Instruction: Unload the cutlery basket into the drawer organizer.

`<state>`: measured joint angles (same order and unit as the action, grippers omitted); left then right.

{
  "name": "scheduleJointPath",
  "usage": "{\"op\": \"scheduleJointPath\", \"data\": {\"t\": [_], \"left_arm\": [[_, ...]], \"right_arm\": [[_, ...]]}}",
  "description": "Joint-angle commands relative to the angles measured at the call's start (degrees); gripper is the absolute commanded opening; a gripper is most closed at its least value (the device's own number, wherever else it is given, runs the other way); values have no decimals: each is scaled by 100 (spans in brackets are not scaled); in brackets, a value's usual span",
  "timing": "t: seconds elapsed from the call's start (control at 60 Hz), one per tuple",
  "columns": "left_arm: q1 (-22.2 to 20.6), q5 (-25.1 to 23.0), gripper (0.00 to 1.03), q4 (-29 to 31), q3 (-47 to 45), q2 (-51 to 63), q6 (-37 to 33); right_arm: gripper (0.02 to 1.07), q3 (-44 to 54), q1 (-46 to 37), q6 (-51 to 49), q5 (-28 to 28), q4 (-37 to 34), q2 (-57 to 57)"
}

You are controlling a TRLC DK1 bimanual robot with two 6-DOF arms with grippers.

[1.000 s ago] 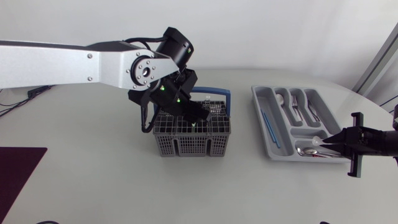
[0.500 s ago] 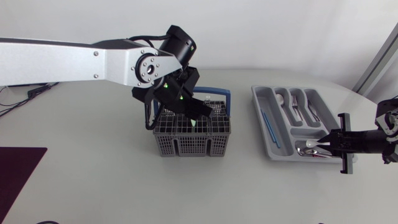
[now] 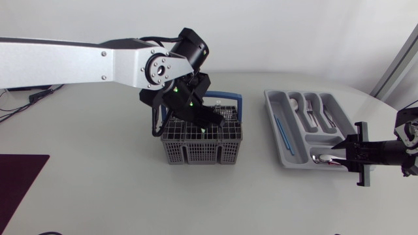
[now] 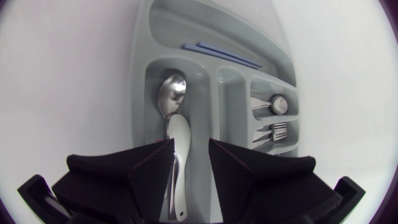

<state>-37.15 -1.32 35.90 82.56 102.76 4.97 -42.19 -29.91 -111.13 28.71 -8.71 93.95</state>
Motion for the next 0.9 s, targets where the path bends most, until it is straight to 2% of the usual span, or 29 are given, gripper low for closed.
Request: {"op": "scheduleJointPath", "data": {"t": [0.0,0.167,0.267,0.367,0.65,0.883], "left_arm": [[6,-61,49,93,155,77,153],[-12,-52,49,128,155,86,153],[-12,-52,43,137,155,77,153],[-12,-52,42,145,155,69,153],[-12,-61,26,268,234,34,153],[32,-70,21,268,234,-54,171]], "right_arm": [[51,212,73,4,73,36,-228],[57,449,179,267,240,-96,-747],[58,528,293,470,311,-395,-1046],[63,590,416,874,557,-500,-1327],[65,1003,1040,1533,724,-720,-1977],[65,1266,1356,1674,733,-702,-2109]]}}
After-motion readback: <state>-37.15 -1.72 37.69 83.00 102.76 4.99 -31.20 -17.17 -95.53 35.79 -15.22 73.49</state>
